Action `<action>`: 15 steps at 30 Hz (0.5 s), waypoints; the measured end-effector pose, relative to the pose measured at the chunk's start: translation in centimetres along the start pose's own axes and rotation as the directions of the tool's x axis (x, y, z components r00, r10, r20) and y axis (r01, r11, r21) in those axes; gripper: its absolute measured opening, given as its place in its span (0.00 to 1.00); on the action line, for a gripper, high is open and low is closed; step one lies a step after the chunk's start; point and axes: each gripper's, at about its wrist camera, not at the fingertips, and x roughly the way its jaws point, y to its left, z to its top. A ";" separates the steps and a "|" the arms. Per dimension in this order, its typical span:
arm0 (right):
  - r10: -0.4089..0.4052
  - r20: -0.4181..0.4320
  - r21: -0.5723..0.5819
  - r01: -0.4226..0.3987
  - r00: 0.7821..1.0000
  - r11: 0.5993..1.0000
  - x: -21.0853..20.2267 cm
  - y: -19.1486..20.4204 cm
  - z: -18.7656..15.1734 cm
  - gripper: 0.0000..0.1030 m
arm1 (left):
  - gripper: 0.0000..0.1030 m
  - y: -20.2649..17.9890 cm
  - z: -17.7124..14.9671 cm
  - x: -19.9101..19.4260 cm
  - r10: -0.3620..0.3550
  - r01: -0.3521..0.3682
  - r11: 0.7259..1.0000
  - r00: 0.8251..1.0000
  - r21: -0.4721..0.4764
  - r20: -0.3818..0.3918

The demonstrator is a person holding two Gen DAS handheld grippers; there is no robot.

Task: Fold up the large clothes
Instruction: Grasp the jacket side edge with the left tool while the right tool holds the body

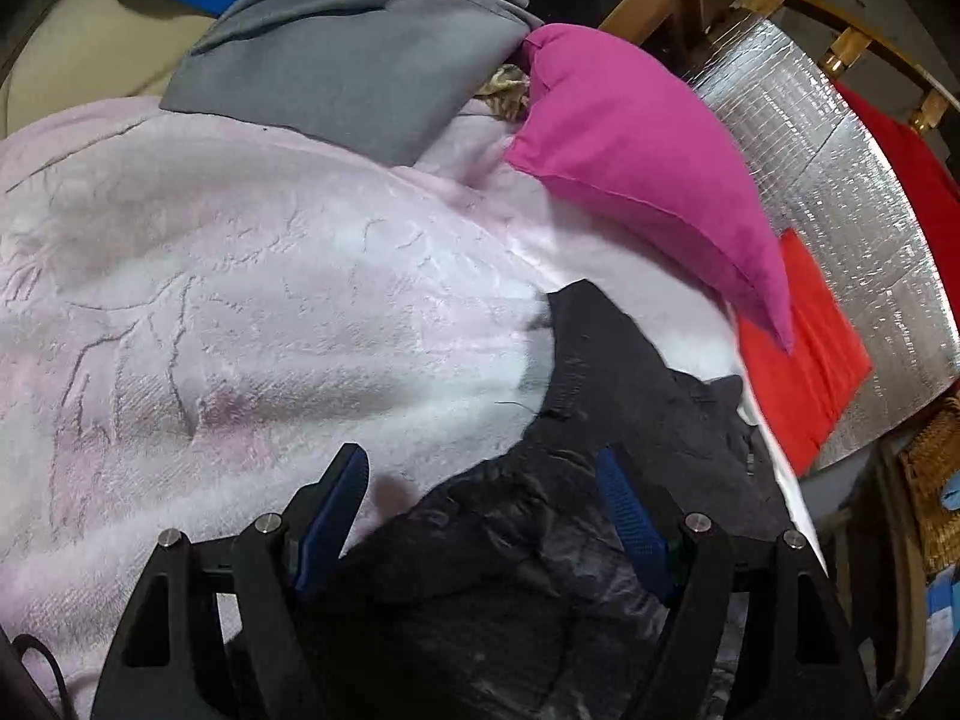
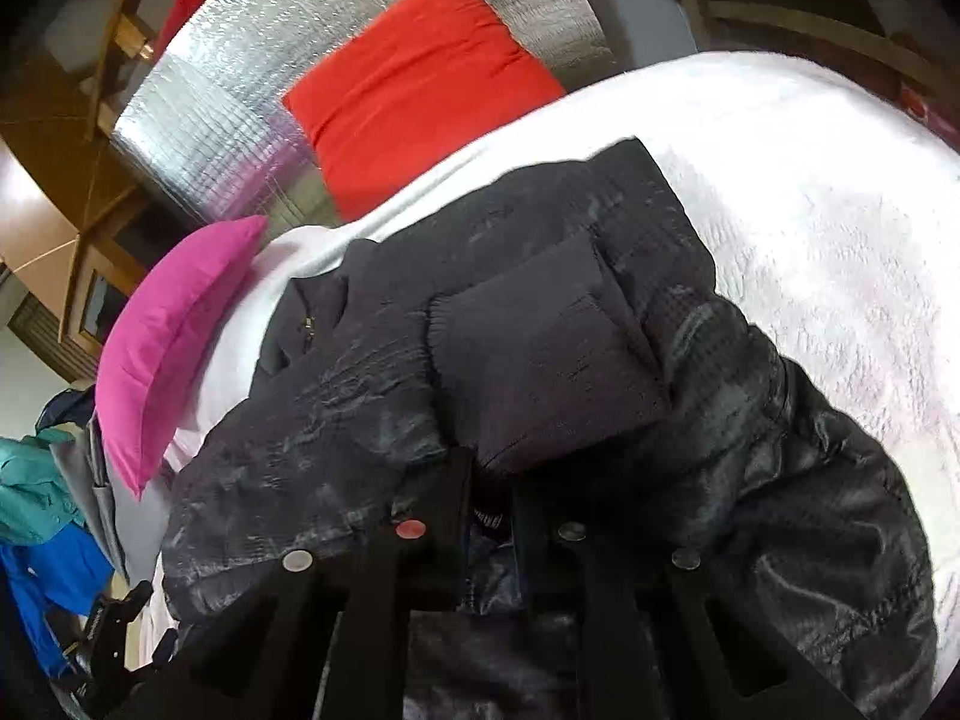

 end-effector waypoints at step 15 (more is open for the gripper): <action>0.064 0.029 -0.134 -0.060 0.998 0.989 -7.0 2.0 0.2 0.58 | 0.77 -3.1 6.8 3.7 -0.084 0.114 0.978 0.981 0.172 -0.177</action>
